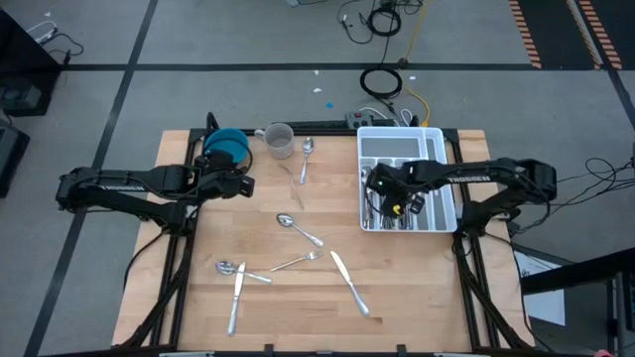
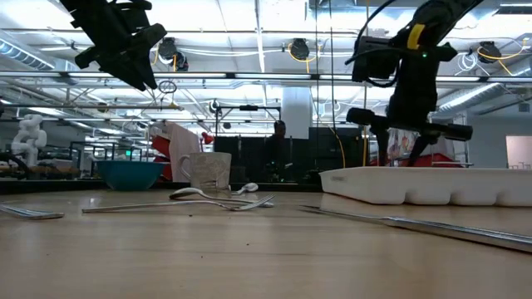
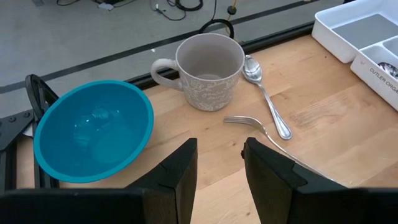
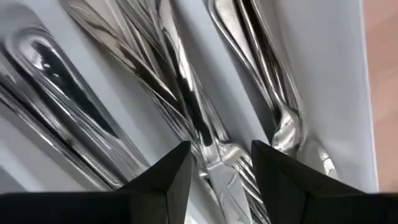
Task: Sort silverware
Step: Adjust the table knife on the silverware tray
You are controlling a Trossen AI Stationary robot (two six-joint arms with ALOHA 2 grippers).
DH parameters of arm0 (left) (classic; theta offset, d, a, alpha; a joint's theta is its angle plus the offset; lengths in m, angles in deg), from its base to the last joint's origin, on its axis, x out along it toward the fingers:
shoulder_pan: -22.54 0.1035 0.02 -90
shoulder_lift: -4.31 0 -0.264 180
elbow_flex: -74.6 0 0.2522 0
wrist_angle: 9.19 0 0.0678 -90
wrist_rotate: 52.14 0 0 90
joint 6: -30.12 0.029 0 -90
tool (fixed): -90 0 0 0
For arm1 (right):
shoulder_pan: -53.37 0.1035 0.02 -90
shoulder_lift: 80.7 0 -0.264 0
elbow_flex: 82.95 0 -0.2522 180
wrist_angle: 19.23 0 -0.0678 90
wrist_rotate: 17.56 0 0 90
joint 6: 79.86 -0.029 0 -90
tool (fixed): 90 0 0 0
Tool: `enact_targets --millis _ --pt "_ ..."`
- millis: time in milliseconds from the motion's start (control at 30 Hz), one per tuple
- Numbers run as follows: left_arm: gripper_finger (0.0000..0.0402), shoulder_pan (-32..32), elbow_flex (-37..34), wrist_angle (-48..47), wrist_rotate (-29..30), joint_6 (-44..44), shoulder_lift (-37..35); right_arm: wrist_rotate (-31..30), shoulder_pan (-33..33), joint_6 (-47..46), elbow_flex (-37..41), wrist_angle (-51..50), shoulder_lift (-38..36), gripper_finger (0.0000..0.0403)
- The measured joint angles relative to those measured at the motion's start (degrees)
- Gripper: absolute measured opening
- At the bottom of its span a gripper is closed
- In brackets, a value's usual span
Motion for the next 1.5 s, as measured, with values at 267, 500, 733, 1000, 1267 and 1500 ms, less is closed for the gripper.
enact_targets --millis 267,500,733,1000,1267,1500 --pt "0.0136 0.0 0.0 0.0 0.0 0.0 0.0 0.6 -2.5 0.1 0.0 -0.2 2.7 0.0156" --pt "0.0136 0.0 0.0 0.0 0.0 0.0 0.0 0.3 -2.9 1.1 0.0 0.3 2.8 0.0111" --pt "0.0136 0.0 0.0 0.0 0.0 0.0 0.0 1.4 -2.9 -0.4 0.0 -0.7 2.8 0.0068" --pt "0.0136 0.0 0.0 0.0 0.0 0.0 0.0 -0.5 -2.8 -0.1 0.0 -1.0 2.7 0.0008" --pt "0.0136 0.0 0.0 0.0 0.0 0.0 0.0 -2.1 -2.2 -1.8 0.0 -1.0 2.4 0.0001" --pt "0.0136 0.0 0.0 0.0 0.0 0.0 0.0 -3.3 -1.2 -3.5 0.1 -0.3 0.1 0.0001"
